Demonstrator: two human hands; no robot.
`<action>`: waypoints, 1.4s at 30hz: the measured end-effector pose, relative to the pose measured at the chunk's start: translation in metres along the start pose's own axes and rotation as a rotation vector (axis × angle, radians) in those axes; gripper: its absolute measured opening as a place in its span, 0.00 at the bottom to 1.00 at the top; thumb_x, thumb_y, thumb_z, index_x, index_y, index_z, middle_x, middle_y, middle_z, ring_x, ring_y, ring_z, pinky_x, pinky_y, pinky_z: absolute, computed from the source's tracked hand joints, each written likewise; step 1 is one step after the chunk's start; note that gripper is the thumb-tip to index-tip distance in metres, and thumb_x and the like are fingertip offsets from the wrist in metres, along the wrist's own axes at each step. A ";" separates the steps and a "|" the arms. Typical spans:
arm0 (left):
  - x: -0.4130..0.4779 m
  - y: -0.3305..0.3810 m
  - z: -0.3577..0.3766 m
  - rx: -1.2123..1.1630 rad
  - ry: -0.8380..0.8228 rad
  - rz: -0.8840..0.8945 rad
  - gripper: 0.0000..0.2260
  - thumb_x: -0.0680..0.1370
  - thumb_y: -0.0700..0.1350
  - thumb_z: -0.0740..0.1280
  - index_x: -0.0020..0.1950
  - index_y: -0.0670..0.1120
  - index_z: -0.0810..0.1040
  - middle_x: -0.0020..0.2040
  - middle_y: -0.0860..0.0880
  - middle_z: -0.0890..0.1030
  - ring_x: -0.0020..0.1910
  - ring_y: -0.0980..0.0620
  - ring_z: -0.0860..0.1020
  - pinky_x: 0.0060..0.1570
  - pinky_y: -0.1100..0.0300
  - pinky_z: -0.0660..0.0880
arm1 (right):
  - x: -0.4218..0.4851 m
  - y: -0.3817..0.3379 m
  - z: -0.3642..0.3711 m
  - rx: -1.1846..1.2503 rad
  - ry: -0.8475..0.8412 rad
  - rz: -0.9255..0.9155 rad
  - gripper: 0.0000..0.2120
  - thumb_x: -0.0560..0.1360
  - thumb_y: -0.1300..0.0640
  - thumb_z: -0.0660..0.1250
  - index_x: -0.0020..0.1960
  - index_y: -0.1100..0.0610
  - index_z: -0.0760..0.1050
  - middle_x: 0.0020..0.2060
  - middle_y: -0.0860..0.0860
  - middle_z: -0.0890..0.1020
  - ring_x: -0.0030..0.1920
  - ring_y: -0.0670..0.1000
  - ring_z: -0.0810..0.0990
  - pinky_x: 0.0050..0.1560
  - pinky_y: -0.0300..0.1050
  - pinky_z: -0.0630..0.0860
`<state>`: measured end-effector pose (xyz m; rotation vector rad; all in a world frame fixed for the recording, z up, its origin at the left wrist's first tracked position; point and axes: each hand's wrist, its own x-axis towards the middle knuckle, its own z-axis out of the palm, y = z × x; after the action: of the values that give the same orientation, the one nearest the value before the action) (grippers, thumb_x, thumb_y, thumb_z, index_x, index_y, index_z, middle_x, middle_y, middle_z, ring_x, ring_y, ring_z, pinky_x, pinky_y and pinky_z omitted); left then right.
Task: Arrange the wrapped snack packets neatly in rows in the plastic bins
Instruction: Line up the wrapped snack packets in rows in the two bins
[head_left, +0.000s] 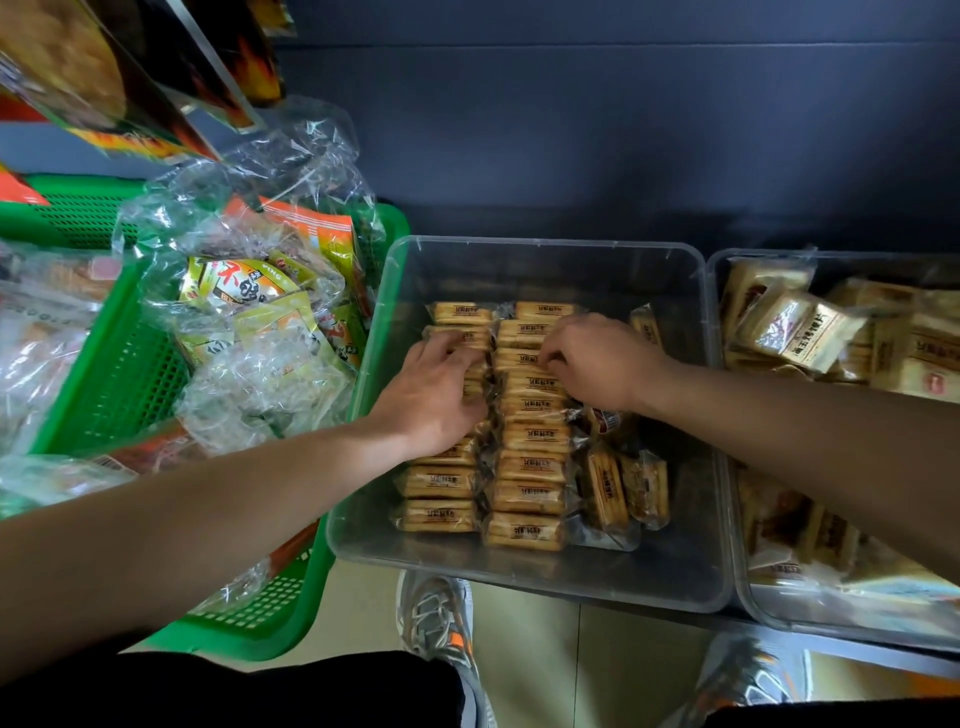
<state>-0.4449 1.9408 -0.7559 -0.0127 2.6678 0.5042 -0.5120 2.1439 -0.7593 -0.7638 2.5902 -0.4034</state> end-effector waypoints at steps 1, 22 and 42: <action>0.000 0.000 0.000 0.004 0.003 0.002 0.29 0.79 0.50 0.68 0.79 0.50 0.64 0.80 0.49 0.56 0.79 0.45 0.52 0.78 0.49 0.55 | -0.004 0.000 -0.004 -0.027 -0.052 -0.011 0.12 0.80 0.48 0.67 0.61 0.50 0.81 0.58 0.48 0.78 0.59 0.49 0.77 0.61 0.49 0.76; -0.001 -0.001 0.001 -0.025 -0.051 -0.018 0.35 0.78 0.54 0.69 0.82 0.51 0.58 0.82 0.52 0.48 0.81 0.49 0.44 0.79 0.50 0.49 | -0.016 -0.012 0.009 0.253 -0.080 0.301 0.68 0.62 0.47 0.84 0.82 0.52 0.37 0.81 0.58 0.37 0.80 0.60 0.55 0.76 0.52 0.59; 0.003 -0.004 -0.001 0.003 -0.112 -0.014 0.36 0.78 0.56 0.70 0.82 0.55 0.57 0.83 0.55 0.45 0.81 0.49 0.41 0.79 0.47 0.47 | -0.003 -0.004 0.006 0.405 -0.125 0.173 0.53 0.60 0.55 0.85 0.76 0.46 0.58 0.63 0.45 0.77 0.66 0.49 0.75 0.67 0.50 0.73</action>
<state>-0.4481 1.9374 -0.7577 -0.0022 2.5577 0.4827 -0.5049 2.1414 -0.7625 -0.4062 2.3246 -0.7681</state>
